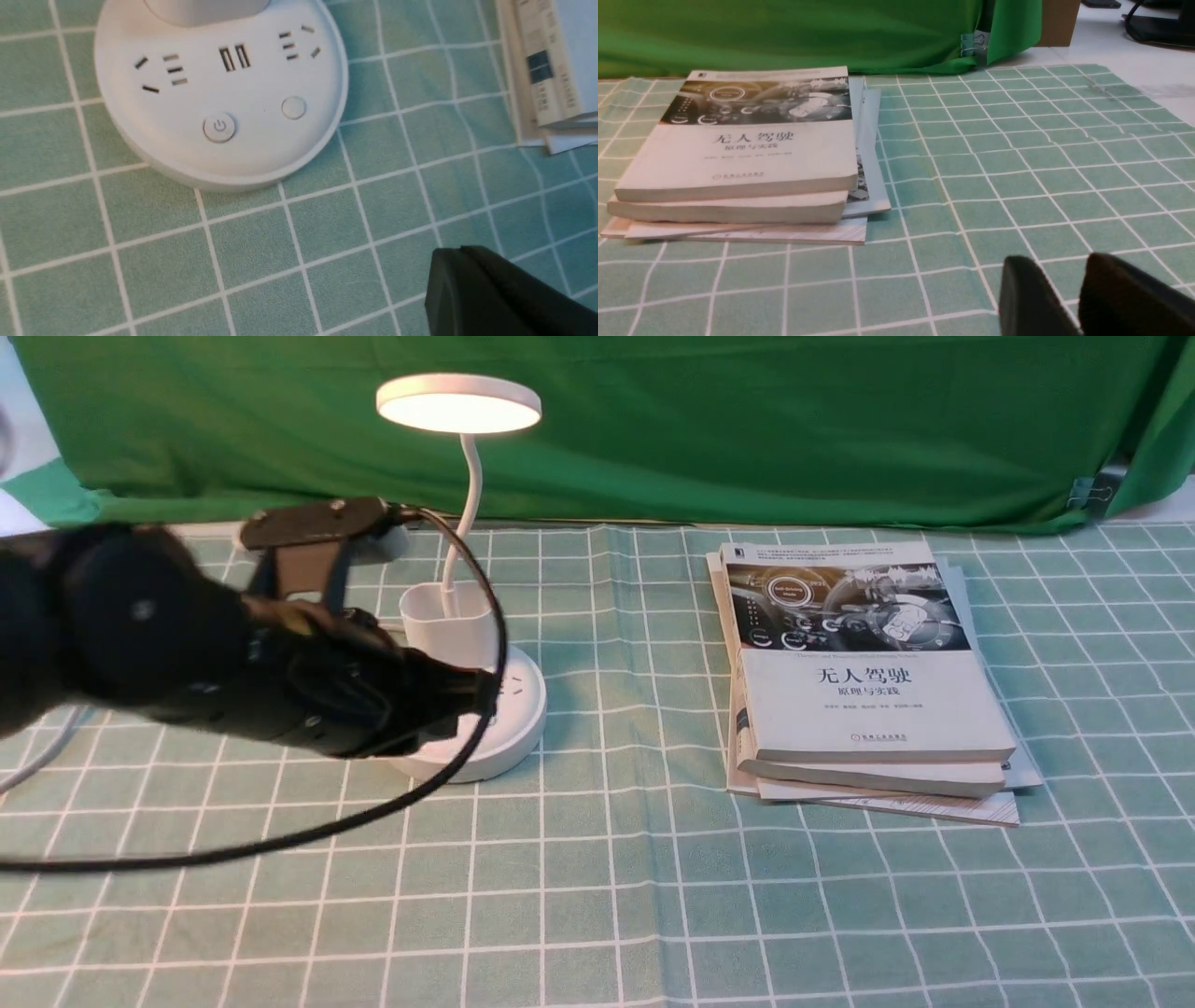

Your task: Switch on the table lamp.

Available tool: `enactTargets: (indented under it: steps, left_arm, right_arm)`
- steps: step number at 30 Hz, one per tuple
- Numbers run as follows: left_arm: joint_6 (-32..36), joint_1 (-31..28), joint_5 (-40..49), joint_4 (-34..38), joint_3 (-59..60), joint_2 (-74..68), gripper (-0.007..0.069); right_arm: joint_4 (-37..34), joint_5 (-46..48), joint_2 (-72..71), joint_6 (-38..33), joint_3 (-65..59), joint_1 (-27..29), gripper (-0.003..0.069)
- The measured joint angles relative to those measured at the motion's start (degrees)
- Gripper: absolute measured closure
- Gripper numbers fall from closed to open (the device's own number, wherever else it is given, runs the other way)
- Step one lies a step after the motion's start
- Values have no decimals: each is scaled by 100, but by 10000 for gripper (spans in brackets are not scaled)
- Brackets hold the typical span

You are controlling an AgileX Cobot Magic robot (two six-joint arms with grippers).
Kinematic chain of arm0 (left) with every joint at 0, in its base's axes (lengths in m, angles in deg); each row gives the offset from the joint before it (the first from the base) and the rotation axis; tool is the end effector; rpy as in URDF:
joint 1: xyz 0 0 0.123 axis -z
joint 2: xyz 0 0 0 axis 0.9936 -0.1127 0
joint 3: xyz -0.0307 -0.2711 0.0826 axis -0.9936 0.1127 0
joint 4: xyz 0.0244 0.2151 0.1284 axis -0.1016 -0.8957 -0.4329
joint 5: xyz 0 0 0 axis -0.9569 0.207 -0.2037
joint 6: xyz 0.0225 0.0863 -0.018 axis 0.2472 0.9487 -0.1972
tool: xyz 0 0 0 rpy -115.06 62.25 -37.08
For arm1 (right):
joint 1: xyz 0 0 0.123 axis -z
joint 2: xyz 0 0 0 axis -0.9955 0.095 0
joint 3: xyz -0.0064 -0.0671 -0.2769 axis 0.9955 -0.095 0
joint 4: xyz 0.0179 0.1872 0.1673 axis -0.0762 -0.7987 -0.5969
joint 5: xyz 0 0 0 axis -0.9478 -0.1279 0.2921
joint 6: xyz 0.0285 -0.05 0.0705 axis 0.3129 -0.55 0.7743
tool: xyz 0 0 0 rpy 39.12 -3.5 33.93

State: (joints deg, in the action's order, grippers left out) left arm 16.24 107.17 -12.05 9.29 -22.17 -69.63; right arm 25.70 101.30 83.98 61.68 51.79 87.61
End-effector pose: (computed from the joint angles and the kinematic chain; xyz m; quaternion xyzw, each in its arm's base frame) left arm 0.2558 -0.1285 0.2703 0.0801 0.9207 -0.2037 0.3230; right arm 0.0554 -0.0047 0.1873 0.0295 0.7626 -0.0214 0.6459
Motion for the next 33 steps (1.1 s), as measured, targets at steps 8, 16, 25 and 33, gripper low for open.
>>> enactTargets:
  steps: [8, 16, 25, 33]
  left_arm:
    - [25, 0, -849, 40, 1795, 2657, 623]
    - [40, 0, -905, 34, 2858, 4362, 623]
    - [80, 0, -852, -1807, 3086, 5551, 623]
    - [-539, -654, -1183, -2652, 3619, 7117, 623]
  right_arm:
    - [0, 0, 0, 1, 0, 0, 421]
    - [0, 0, 0, 3, 0, 0, 421]
    - [0, 0, 0, 0, 0, 0, 421]
    - [0, 0, 0, 0, 0, 0, 421]
